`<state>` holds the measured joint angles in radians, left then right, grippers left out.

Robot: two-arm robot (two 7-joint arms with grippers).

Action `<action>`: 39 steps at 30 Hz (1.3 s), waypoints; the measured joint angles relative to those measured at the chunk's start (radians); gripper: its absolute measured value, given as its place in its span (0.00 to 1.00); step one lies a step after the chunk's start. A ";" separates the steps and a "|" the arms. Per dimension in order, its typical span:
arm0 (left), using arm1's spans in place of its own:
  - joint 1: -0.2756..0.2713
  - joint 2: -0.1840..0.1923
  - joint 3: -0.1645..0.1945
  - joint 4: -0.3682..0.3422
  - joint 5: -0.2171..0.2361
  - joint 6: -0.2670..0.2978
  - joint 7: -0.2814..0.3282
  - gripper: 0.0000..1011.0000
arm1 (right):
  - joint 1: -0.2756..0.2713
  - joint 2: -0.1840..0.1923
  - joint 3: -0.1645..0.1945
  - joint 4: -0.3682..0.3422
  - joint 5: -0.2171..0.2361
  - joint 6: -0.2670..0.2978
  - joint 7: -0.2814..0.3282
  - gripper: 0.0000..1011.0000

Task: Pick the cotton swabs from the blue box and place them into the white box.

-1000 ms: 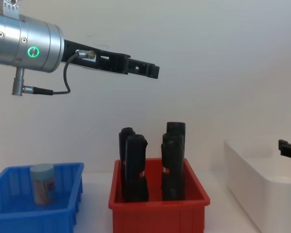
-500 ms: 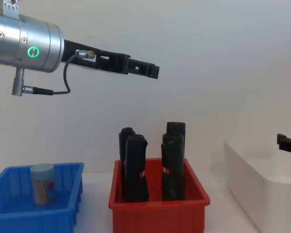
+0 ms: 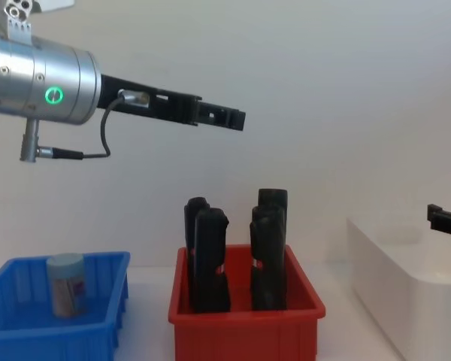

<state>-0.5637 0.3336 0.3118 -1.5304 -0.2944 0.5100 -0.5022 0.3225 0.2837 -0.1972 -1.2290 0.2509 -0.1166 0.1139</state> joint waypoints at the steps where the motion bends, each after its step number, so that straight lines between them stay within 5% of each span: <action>1: 0.010 0.001 0.005 -0.003 0.003 -0.014 0.014 0.99 | -0.010 0.002 -0.001 -0.016 0.001 0.004 -0.001 0.99; 39: 0.314 0.047 0.137 -0.093 0.091 -0.477 0.473 0.99 | -0.309 0.050 -0.026 -0.494 0.034 0.139 -0.044 0.99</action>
<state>-0.2494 0.3810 0.4493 -1.6236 -0.2031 0.0328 -0.0293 0.0131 0.3337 -0.2237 -1.7234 0.2852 0.0223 0.0704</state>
